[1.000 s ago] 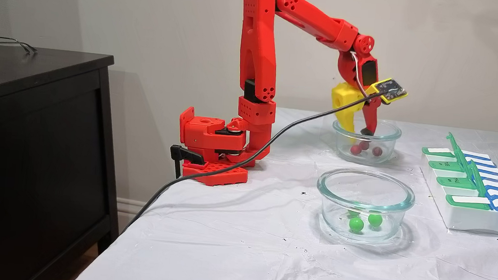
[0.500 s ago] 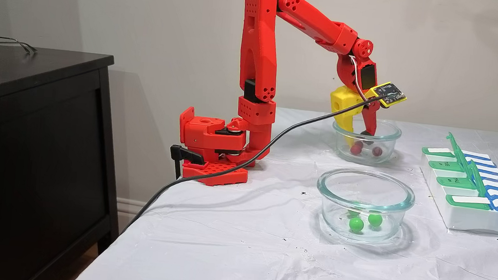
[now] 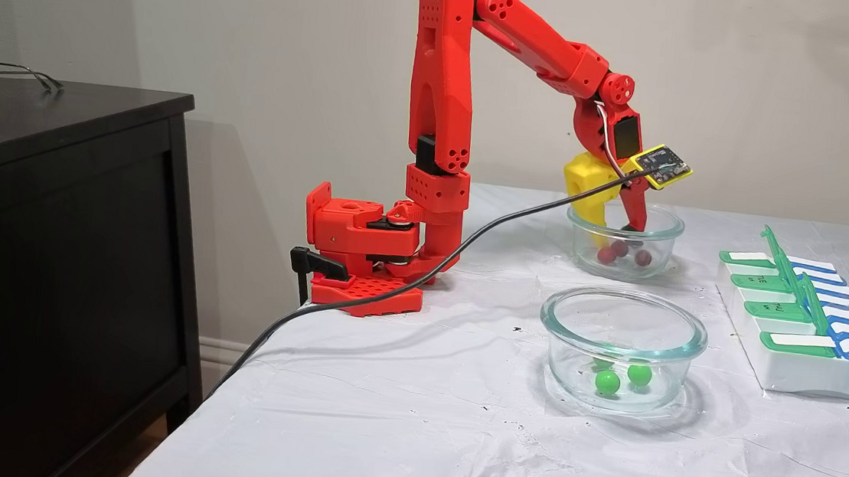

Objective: Sort medicines into box.

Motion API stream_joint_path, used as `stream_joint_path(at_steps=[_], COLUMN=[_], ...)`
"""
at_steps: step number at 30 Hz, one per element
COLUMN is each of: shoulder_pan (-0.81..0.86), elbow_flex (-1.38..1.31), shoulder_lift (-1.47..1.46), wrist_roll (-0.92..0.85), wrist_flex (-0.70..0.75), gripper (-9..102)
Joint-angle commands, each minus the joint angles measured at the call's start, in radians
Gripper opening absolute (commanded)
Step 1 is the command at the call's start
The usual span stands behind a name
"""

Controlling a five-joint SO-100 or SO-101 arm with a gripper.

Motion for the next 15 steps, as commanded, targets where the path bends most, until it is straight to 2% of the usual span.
stream_joint_path(at_steps=[1, 15], shoulder_pan=[-0.023, -0.011], elbow_flex=[0.0, -0.008], shoulder_lift=[0.003, -0.009], wrist_roll=[0.006, -0.008], wrist_flex=[0.003, -0.005], gripper=[20, 20])
